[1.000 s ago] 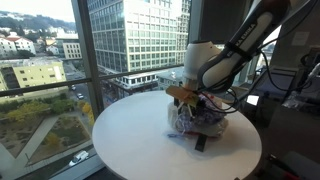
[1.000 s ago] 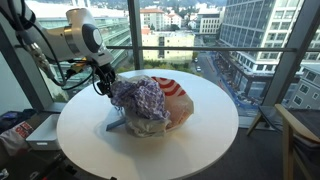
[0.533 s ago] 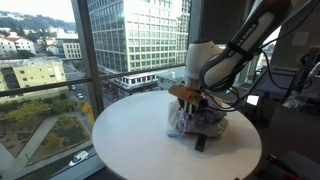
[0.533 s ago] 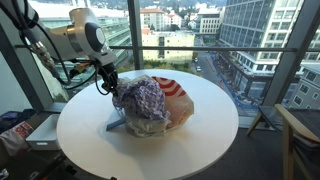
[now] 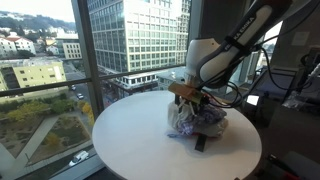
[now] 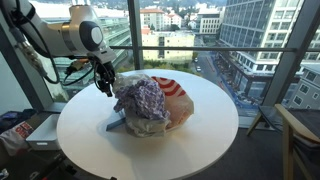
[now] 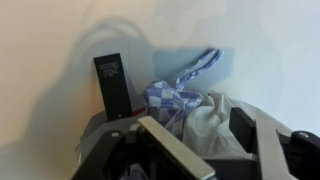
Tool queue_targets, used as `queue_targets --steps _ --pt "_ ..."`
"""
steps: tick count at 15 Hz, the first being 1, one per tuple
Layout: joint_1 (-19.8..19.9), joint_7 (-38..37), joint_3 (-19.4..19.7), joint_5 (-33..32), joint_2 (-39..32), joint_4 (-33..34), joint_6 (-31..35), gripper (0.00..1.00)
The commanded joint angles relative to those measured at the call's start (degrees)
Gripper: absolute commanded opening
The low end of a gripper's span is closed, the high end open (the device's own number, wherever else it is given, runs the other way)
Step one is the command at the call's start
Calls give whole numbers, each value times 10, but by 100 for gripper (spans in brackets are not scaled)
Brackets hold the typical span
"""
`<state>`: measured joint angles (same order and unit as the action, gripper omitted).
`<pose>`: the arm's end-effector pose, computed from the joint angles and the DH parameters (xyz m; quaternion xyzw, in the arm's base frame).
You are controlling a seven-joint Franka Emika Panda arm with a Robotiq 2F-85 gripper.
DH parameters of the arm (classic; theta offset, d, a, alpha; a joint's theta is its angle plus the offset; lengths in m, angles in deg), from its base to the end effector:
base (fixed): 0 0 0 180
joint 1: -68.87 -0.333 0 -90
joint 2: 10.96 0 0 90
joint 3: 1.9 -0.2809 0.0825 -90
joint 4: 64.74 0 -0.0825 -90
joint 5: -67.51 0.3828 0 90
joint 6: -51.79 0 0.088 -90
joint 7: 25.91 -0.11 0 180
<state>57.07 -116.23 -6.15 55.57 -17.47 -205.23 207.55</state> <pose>0.4732 0.1443 0.2311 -0.8455 0.5265 -0.0824 0.0339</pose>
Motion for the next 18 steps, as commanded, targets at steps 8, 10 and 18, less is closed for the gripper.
queue_targets --steps 8,10,18 --pt "6 176 -17 122 -7 8 -98 99" --pt "0 116 2 48 -17 13 -102 100" --pt "-17 -91 49 -180 -60 49 -112 100"
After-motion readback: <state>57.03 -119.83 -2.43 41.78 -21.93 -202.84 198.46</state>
